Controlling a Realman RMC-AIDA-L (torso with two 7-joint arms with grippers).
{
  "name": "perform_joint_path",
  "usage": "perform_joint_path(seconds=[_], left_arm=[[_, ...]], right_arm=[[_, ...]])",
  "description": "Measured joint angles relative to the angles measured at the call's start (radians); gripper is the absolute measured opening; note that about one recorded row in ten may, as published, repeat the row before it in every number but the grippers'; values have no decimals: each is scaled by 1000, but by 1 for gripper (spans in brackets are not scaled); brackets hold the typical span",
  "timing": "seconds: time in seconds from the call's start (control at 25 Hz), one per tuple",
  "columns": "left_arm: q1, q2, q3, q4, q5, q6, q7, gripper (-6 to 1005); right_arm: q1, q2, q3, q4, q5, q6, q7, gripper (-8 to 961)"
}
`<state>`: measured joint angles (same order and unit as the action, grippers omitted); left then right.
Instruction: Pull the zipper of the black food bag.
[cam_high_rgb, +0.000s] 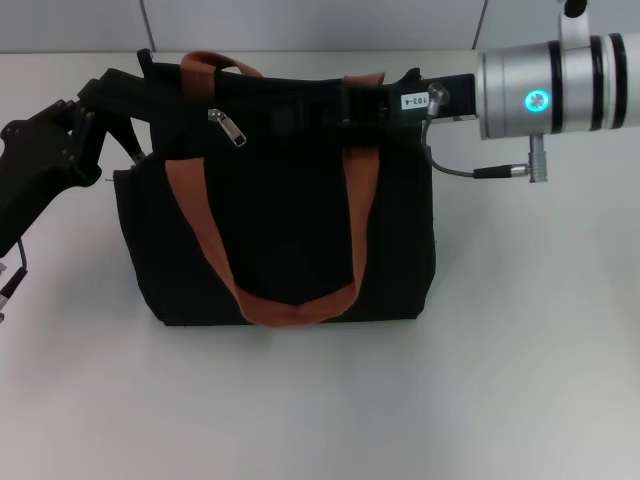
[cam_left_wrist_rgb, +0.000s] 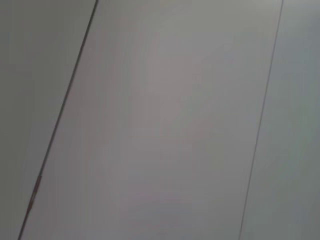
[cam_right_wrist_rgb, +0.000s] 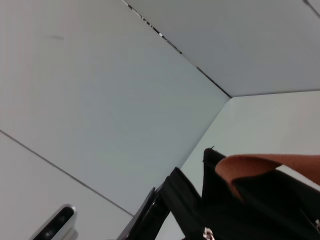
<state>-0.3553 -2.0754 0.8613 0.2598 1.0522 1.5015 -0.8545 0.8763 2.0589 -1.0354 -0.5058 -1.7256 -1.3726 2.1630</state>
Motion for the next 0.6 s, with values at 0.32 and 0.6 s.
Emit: perform_joint_path(seconds=[0.32, 0.6], left_arm=[[-6, -1, 5, -1, -6, -6, 0, 58], [-30, 0, 15, 0, 1, 41, -117, 59]], right_arm=[[-43, -3, 10, -22, 41, -35, -46, -1], [-92, 13, 8, -47, 150, -102, -254, 0]])
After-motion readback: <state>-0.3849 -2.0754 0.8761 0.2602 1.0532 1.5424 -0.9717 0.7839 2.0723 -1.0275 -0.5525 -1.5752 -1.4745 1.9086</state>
